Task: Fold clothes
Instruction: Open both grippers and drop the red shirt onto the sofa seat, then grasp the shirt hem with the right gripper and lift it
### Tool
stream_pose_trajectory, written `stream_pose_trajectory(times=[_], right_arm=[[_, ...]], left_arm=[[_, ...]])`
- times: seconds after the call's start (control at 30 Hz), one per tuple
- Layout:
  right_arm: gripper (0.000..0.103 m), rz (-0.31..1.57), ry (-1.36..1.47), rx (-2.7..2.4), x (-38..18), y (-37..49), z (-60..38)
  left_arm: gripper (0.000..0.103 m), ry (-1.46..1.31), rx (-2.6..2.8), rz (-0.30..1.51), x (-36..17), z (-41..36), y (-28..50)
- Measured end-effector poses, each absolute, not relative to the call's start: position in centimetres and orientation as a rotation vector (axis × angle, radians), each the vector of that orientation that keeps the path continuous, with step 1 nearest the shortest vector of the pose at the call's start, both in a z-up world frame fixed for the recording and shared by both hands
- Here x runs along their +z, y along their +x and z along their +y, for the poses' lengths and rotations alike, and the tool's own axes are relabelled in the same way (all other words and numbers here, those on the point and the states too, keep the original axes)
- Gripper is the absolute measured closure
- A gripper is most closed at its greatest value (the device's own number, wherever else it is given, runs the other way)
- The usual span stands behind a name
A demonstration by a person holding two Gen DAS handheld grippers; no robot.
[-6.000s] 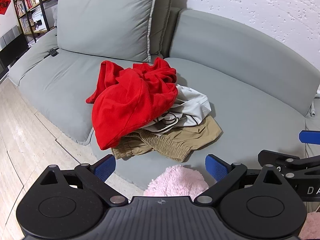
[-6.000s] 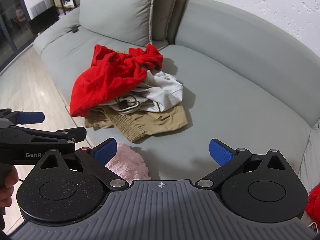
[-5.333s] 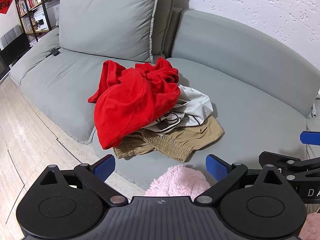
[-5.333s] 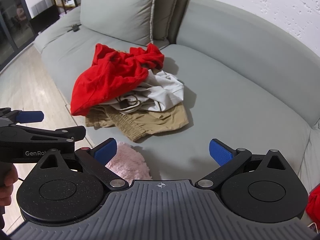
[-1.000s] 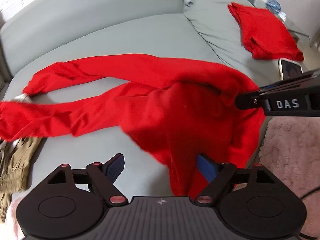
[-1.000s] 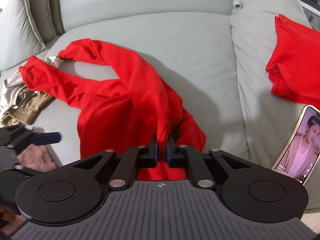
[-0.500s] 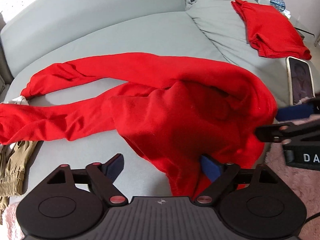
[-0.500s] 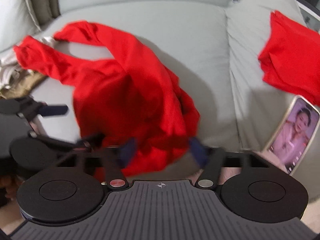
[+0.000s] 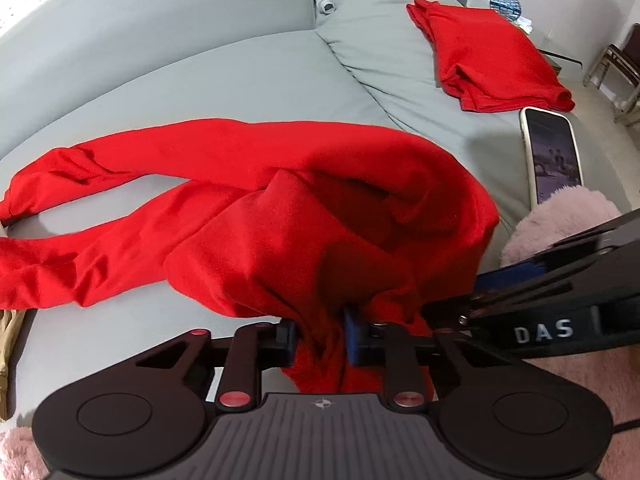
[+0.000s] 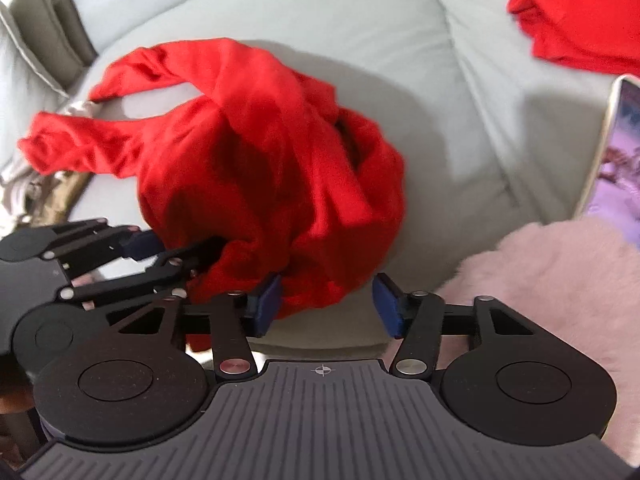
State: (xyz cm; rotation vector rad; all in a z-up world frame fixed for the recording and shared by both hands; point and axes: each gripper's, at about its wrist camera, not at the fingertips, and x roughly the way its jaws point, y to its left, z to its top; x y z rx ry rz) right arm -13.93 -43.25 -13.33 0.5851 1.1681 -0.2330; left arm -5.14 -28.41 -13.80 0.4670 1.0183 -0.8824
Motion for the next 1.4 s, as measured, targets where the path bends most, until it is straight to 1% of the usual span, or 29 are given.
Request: stream_pose_trajectory(times=[0.03, 0.07, 0.17, 0.3, 0.43, 0.53, 0.57, 0.6, 0.63, 0.67, 0.7, 0.73, 0.77, 0.9, 0.97, 1.03, 1.07, 1.1, 1.17, 1.23, 1.27, 1.3, 1.33, 1.37, 1.4], right_arm=[[0.092, 1.162, 0.577, -0.217, -13.1, -13.8, -42.9], [0.097, 1.154, 0.556, -0.202, -12.6, -13.6, -42.6], [0.101, 1.112, 0.518, -0.125, -10.1, -12.6, -41.5], [0.102, 1.035, 0.443, -0.092, -6.2, -9.4, -40.9], [0.102, 0.952, 0.349, -0.118, -3.1, -3.9, -42.5], [0.102, 0.912, 0.248, -0.203, -2.0, 1.2, -44.7], [0.099, 0.907, 0.209, -0.242, -1.8, 2.3, -45.2], [0.090, 0.909, 0.186, -0.265, -1.7, 3.1, -45.5], [0.088, 0.915, 0.181, -0.272, -1.6, 3.6, -45.7], [0.084, 0.921, 0.189, -0.266, -1.6, 3.8, -46.0], [0.071, 0.928, 0.212, -0.245, -1.8, 3.8, -46.3], [0.063, 0.934, 0.228, -0.228, -2.0, 3.6, -46.5], [0.055, 0.948, 0.229, -0.215, -2.6, 3.2, -46.5], [0.054, 1.037, 0.220, -0.180, -6.2, 0.5, -45.2], [0.053, 1.071, 0.239, -0.169, -7.5, -0.3, -44.6], [0.044, 1.108, 0.254, -0.144, -8.8, -0.9, -43.2], [0.037, 1.117, 0.244, -0.139, -9.3, -1.1, -42.7], [0.035, 1.132, 0.215, -0.132, -10.2, -1.3, -41.6], [0.034, 1.166, 0.155, -0.134, -11.9, -1.2, -40.0], [0.036, 1.188, 0.124, -0.139, -13.0, -1.0, -39.5], [0.049, 1.205, 0.105, -0.143, -13.6, -0.6, -39.0], [0.075, 1.214, 0.100, -0.140, -13.7, -0.3, -38.8], [0.083, 1.222, 0.095, -0.137, -13.8, 0.0, -38.6], [0.088, 1.210, 0.102, -0.133, -13.4, 0.4, -38.5], [0.098, 1.170, 0.125, -0.128, -12.3, 0.9, -38.6]], left_arm=[[0.090, 0.473, -0.874, 1.015, -13.1, -28.1, -5.1], [0.093, 0.479, -0.866, 1.006, -12.3, -27.7, -4.9], [0.095, 0.479, -0.849, 0.995, -10.3, -27.0, -3.9], [0.097, 0.435, -0.794, 0.975, -6.4, -27.0, 0.6], [0.096, 0.400, -0.759, 0.914, -4.6, -29.5, 5.1], [0.090, 0.409, -0.728, 0.884, -4.6, -33.6, 9.9], [0.083, 0.412, -0.714, 0.880, -4.7, -33.8, 10.5], [0.074, 0.413, -0.697, 0.874, -4.8, -33.7, 10.9], [0.063, 0.414, -0.680, 0.869, -4.9, -33.6, 11.3], [0.034, 0.415, -0.663, 0.863, -5.0, -33.5, 11.7], [0.014, 0.413, -0.645, 0.861, -5.2, -32.8, 11.7], [0.013, 0.410, -0.627, 0.860, -5.6, -31.8, 11.5], [0.014, 0.407, -0.609, 0.860, -5.9, -30.9, 11.4], [0.014, 0.361, -0.568, 0.952, -7.8, -27.3, 10.6], [0.014, 0.350, -0.542, 1.007, -9.4, -25.3, 9.1], [0.014, 0.352, -0.512, 1.041, -10.5, -24.2, 7.8], [0.014, 0.346, -0.503, 1.057, -11.0, -23.8, 7.1], [0.014, 0.342, -0.499, 1.067, -11.2, -23.5, 6.6], [0.014, 0.333, -0.495, 1.078, -11.4, -22.4, 5.4], [0.014, 0.332, -0.494, 1.069, -11.1, -21.3, 5.2], [0.014, 0.331, -0.493, 1.063, -10.9, -20.8, 5.3], [0.014, 0.324, -0.487, 1.053, -10.5, -20.4, 5.3], [0.014, 0.314, -0.479, 1.040, -10.0, -20.1, 5.4], [0.014, 0.305, -0.471, 1.027, -9.5, -19.9, 5.5], [0.014, 0.295, -0.463, 1.014, -9.0, -19.6, 5.6]])
